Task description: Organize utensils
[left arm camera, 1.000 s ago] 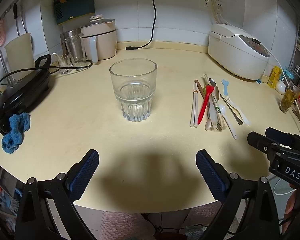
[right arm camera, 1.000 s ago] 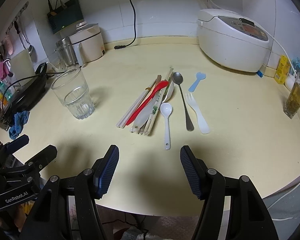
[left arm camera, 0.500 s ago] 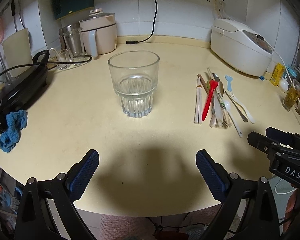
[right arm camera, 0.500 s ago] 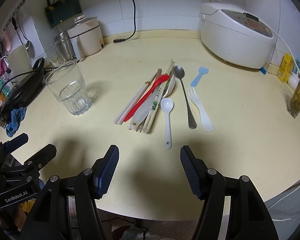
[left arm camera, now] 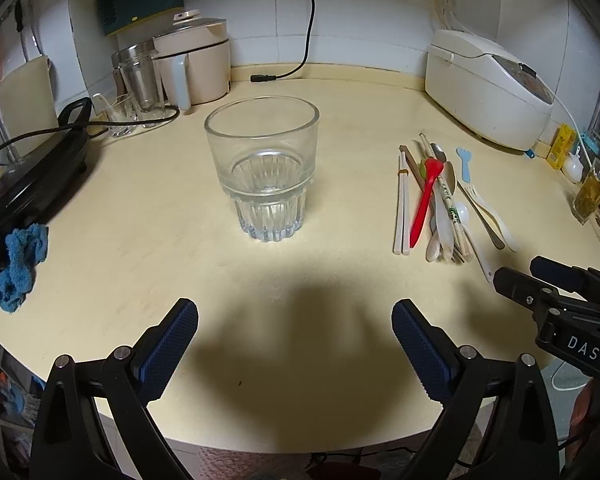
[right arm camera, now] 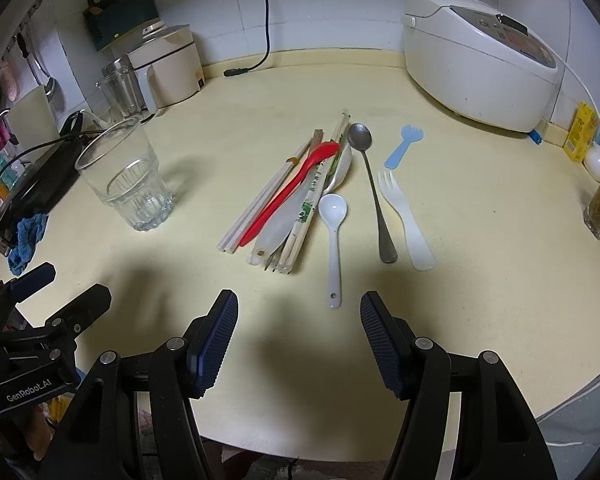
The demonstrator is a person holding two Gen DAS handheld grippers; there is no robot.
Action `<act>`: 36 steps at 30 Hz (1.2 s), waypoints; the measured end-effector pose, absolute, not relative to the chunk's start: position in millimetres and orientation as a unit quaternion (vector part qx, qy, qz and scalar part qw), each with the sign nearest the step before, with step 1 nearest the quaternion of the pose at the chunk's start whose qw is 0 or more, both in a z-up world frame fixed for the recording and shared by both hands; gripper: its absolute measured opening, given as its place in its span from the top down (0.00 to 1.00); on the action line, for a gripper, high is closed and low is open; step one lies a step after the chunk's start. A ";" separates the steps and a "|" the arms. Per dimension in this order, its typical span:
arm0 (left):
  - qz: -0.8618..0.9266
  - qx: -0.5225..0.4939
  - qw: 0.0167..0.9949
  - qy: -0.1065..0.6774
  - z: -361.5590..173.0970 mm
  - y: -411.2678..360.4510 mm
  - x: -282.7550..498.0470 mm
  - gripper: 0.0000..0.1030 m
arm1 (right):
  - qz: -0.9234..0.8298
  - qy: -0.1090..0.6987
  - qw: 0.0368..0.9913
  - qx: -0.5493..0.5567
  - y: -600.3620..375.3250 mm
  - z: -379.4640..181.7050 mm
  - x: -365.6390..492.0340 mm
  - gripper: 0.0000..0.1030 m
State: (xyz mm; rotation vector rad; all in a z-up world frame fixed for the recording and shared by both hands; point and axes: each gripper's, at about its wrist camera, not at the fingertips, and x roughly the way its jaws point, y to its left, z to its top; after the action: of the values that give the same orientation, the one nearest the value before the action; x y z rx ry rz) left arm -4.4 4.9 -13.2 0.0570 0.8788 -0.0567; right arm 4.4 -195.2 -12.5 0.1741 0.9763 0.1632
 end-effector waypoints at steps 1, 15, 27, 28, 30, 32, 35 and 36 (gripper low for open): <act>-0.028 0.030 0.904 0.426 -13.1 3.6 -2.5 0.04 | 0.078 0.469 0.876 0.084 -196.2 -13.0 6.1 0.37; -0.033 0.043 0.904 0.424 -5.2 -8.9 21.7 0.04 | 0.069 0.470 0.875 0.093 -212.2 -9.8 30.0 0.37; -0.045 0.035 0.903 0.426 -8.4 -7.4 19.4 0.04 | 0.077 0.475 0.871 0.099 -211.9 -14.7 27.4 0.37; -0.047 0.037 0.903 0.425 -8.4 -6.9 18.7 0.04 | 0.077 0.474 0.872 0.098 -211.8 -14.1 26.8 0.37; -0.060 0.031 0.904 0.422 -9.3 -4.4 17.1 0.04 | 0.078 0.472 0.873 0.097 -211.3 -13.3 24.2 0.37; -0.072 0.020 0.904 0.421 -10.6 0.7 17.2 0.04 | 0.078 0.470 0.874 0.096 -210.2 -12.9 21.6 0.37; -0.092 -0.005 0.901 0.425 -14.2 14.9 18.7 0.04 | 0.079 0.470 0.874 0.095 -208.6 -13.3 18.2 0.37; -0.099 -0.017 0.899 0.426 -14.7 21.7 19.7 0.04 | 0.079 0.470 0.874 0.095 -208.0 -13.6 17.5 0.37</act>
State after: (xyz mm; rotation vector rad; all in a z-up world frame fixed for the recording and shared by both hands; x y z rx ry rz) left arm 19.7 21.7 -14.7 -0.0360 0.8814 -0.2043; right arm 17.5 -208.0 -13.6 0.1994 0.9819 0.1653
